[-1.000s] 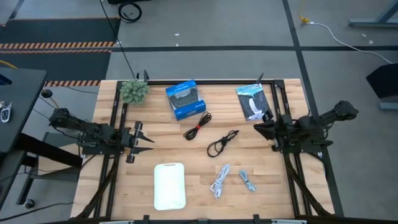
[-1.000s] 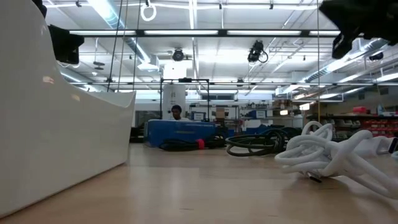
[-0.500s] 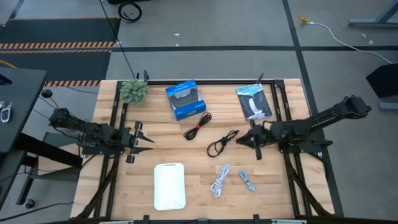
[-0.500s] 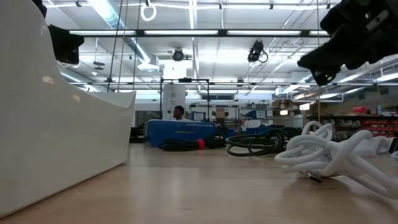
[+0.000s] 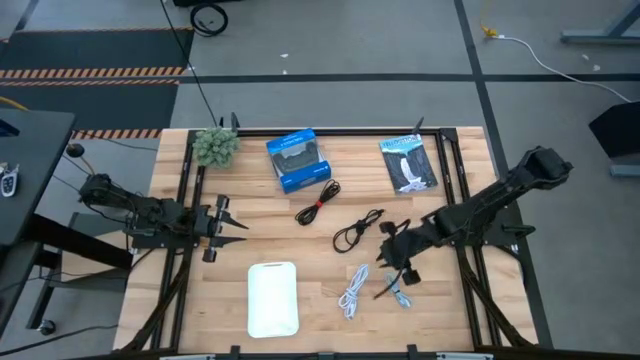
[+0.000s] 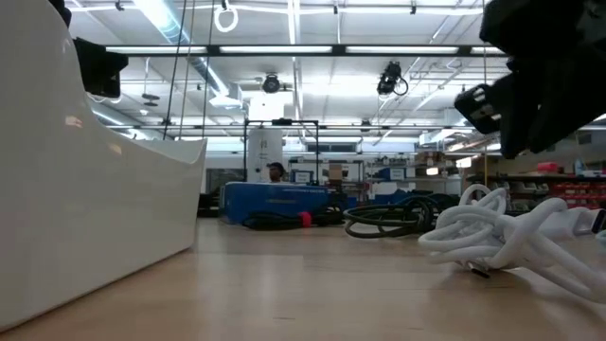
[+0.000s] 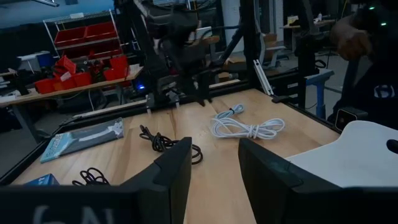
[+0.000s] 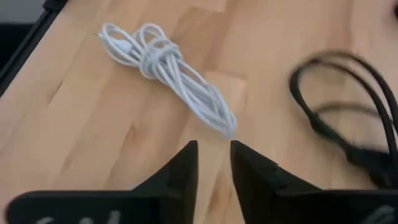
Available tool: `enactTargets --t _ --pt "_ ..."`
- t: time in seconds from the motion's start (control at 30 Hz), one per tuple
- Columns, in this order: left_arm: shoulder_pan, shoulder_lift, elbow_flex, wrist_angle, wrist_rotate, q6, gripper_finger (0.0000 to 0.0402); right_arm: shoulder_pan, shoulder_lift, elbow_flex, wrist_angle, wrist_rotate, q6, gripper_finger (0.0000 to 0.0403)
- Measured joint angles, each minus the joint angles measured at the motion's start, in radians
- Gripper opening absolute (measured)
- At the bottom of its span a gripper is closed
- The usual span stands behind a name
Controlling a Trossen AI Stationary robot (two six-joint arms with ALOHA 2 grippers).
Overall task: Pick and place USB-C Cables
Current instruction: Put the left white charger cable into the white bin
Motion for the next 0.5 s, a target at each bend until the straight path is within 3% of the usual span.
enactTargets --t 0.3,0.5 --pt "0.000 0.000 0.000 0.000 0.000 0.000 0.0142 0.094 0.238 0.217 -0.001 0.110 -0.190 0.0198" --pt "0.000 0.000 0.000 0.001 0.000 0.000 0.0142 0.105 0.404 0.371 -0.115 0.106 -0.310 0.0225"
